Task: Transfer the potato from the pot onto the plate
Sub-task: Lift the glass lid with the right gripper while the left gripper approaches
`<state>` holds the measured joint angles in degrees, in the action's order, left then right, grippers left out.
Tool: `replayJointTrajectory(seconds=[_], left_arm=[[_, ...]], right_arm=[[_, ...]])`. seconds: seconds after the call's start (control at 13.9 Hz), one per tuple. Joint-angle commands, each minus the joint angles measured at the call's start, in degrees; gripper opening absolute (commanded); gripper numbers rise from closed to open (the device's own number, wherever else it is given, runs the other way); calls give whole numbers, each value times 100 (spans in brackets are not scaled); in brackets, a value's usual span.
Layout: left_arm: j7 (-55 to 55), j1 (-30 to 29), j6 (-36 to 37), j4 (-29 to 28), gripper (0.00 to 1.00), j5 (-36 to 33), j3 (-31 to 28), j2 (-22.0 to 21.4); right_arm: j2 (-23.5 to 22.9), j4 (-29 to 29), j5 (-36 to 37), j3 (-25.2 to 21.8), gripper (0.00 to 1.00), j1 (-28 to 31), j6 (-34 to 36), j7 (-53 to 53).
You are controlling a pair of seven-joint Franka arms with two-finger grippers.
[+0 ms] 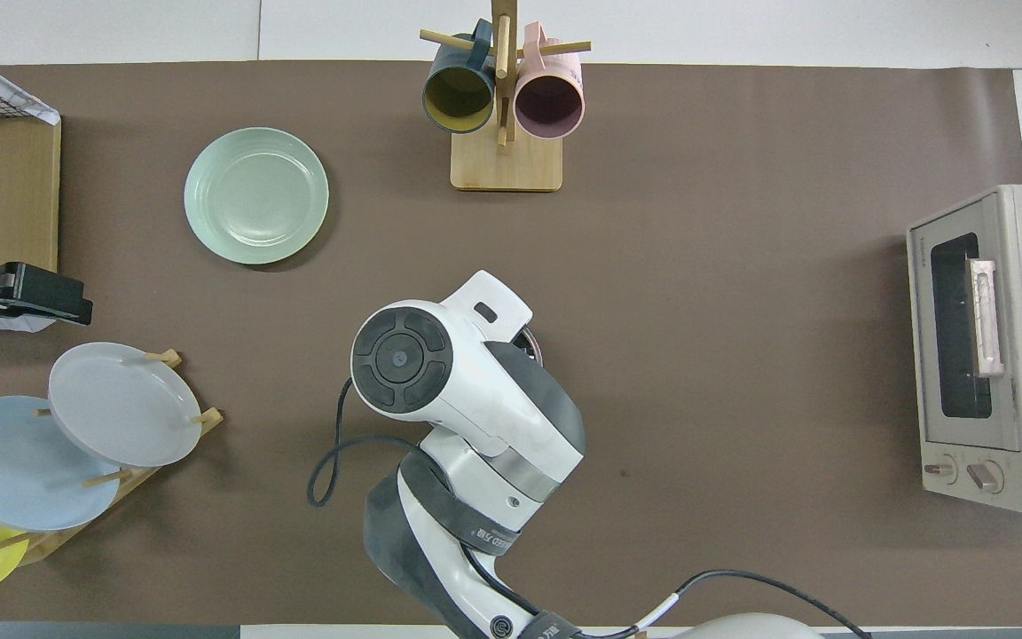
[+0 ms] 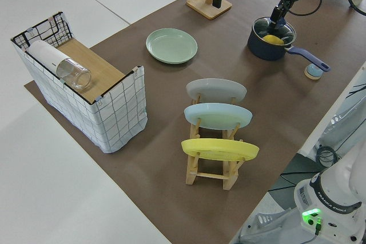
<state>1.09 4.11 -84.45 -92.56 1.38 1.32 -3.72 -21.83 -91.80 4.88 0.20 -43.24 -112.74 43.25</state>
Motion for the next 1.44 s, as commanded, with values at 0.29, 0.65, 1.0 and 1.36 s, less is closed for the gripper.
replayJointTrajectory(seconds=[0.29, 0.65, 1.0, 1.36], left_arm=[[75, 46, -237, -184, 100, -14, 9, -164], [1329, 826, -634, -227, 100, 12, 18, -155], [2911, 1968, -1326, -814, 100, 188, 26, -164], [4905, 3191, -2830, -1888, 100, 196, 26, 98]], right_arm=[[477, 171, -5, -20, 36, 1368, 261, -2158], [477, -83, -83, -3, 36, 2818, 95, -3917], [530, -1076, -137, -29, 36, 3498, -774, -4790], [258, -1270, -128, -20, 36, 3815, -1144, -4896]])
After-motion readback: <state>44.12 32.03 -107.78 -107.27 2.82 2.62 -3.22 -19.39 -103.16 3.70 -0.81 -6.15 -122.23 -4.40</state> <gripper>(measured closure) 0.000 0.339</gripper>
